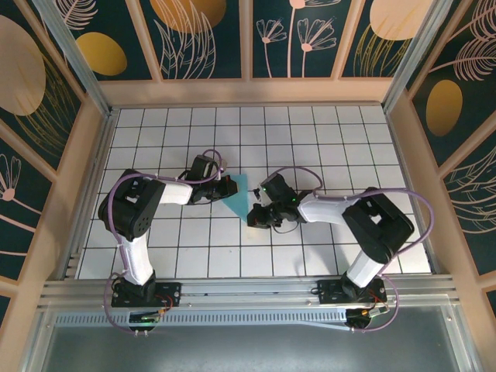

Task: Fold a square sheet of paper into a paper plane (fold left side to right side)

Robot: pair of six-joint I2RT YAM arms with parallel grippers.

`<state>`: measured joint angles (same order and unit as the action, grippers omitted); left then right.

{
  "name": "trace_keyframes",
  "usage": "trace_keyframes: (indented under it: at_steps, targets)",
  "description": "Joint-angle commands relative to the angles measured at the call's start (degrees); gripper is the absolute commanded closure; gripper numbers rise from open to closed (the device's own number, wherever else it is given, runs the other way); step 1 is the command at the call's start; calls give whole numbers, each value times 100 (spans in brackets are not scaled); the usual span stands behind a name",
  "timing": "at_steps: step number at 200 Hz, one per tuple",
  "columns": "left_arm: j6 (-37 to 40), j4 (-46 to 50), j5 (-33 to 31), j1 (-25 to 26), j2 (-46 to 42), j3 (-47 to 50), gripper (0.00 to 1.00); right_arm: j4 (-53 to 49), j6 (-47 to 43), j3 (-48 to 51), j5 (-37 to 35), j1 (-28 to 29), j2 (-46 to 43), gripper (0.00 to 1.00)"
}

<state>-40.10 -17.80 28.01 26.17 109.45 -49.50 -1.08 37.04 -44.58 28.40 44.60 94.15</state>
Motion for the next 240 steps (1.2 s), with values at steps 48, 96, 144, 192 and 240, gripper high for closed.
trace_keyframes:
  at_steps: [48, 96, 144, 192, 240]
  targets:
    - [85, 515, -427, -38, 120, 195, 100, 234, -115, -705, -267, -77, 632, 100]
    - [86, 516, -410, -34, 141, 175, 100, 324, -150, -1060, -298, -92, 1073, 100]
    - [81, 515, -419, -40, 143, 186, 100, 322, -170, -1186, -378, -149, 1340, 100]
    - [68, 497, -419, -38, 150, 201, 100, 178, -273, -1372, -460, -273, 1510, 100]
    - [63, 472, -446, -37, 155, 195, 100, 141, -285, -1175, -322, -225, 1498, 100]
